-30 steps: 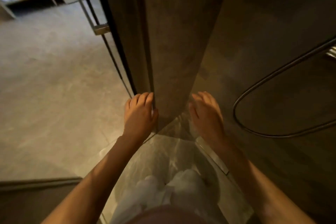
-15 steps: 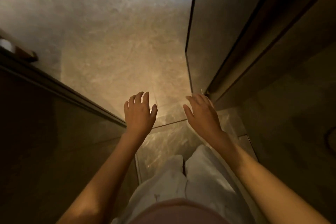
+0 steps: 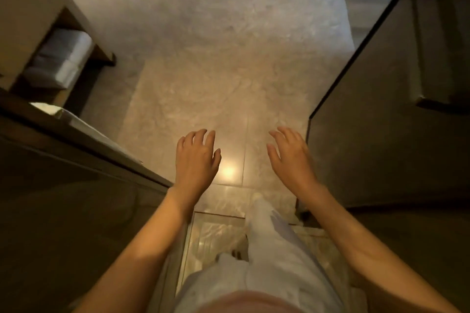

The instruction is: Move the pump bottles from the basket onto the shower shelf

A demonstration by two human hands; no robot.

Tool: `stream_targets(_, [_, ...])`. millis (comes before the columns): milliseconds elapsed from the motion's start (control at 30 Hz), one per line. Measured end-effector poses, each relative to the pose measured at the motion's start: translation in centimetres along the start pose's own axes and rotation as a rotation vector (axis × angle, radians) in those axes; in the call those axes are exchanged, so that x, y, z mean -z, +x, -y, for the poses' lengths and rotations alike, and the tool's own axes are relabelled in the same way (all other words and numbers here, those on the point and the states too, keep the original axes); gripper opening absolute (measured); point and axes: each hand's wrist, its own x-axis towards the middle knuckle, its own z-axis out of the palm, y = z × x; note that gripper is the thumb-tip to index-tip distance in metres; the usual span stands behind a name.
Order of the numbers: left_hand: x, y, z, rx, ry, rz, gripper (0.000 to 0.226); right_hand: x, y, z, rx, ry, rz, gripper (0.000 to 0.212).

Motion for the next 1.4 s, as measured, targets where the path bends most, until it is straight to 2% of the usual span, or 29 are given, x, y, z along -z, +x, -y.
stream_targets(300, [4.0,15.1,-0.2,0.221,-0.054,-0.121,0.043,3.6,19.0,0.0,0.128,0.039,0.005,0.036])
stream_targets(467, [3.9,22.8,2.3,0.324,-0.083,-0.078,0.044,1.8,28.1,0.7,0.230,0.023,0.098,0.036])
stream_targets(633, [5.1,33.2,8.2,0.370,-0.031,-0.112,0.045,-0.2,40.8,4.9,0.328,-0.017,0.101,0.035])
stream_targets(800, [9.1,44.5,15.1,0.398,0.005,-0.175,0.047,-0.6,54.5,10.7,0.411,-0.077,0.069,0.037])
stream_targets(1033, [12.3,56.3,22.6,0.439,-0.015,-0.178,0.049,-3.0,69.2,16.1,0.453,-0.099,0.128,0.036])
stream_targets(1233, [13.9,69.5,29.6,0.536,-0.005,-0.200,0.050,-5.7,85.2,20.6,0.533,-0.094,0.141,0.038])
stream_targets(1400, [18.0,79.9,33.8,0.633,0.016,-0.259,0.050,-5.8,98.5,25.7,0.637,-0.117,0.154,0.038])
